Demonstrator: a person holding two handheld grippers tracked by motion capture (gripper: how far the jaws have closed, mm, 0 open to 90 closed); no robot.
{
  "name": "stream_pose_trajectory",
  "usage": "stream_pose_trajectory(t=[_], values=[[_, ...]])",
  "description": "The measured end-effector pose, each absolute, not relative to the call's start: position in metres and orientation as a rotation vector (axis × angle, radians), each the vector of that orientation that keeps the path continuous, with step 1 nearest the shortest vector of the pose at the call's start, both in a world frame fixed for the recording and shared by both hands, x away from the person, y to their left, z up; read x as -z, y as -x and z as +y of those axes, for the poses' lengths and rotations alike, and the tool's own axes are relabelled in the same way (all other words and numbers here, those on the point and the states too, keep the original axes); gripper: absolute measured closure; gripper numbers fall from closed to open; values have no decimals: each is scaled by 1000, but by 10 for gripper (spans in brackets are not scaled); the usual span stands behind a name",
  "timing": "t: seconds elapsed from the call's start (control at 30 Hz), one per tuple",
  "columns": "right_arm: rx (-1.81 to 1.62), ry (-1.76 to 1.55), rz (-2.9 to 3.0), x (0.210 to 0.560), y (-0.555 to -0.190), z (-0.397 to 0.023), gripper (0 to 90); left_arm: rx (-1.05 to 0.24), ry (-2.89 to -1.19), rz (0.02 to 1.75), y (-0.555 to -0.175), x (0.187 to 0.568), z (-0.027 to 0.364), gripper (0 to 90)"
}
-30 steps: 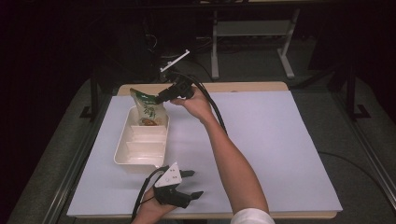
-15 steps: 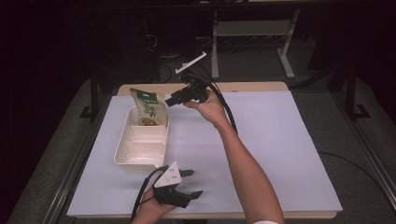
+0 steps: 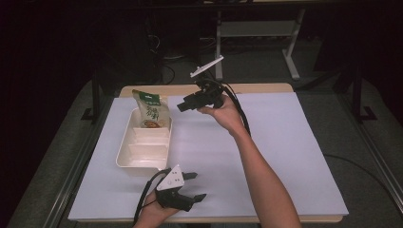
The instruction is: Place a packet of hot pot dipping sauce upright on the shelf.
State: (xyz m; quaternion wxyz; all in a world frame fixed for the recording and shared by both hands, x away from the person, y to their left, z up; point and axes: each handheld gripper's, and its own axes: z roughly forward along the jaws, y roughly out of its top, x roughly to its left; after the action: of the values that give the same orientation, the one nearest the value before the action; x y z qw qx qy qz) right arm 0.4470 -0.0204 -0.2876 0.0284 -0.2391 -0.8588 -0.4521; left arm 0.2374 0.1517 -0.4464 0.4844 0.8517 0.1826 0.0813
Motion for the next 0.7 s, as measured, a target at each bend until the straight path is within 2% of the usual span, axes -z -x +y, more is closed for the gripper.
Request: stream_pose_trajectory(t=[0.7], values=[[1403, 776, -2592, 301, -426, -67, 457, -196, -2069, 460, -239, 446, 153, 254]])
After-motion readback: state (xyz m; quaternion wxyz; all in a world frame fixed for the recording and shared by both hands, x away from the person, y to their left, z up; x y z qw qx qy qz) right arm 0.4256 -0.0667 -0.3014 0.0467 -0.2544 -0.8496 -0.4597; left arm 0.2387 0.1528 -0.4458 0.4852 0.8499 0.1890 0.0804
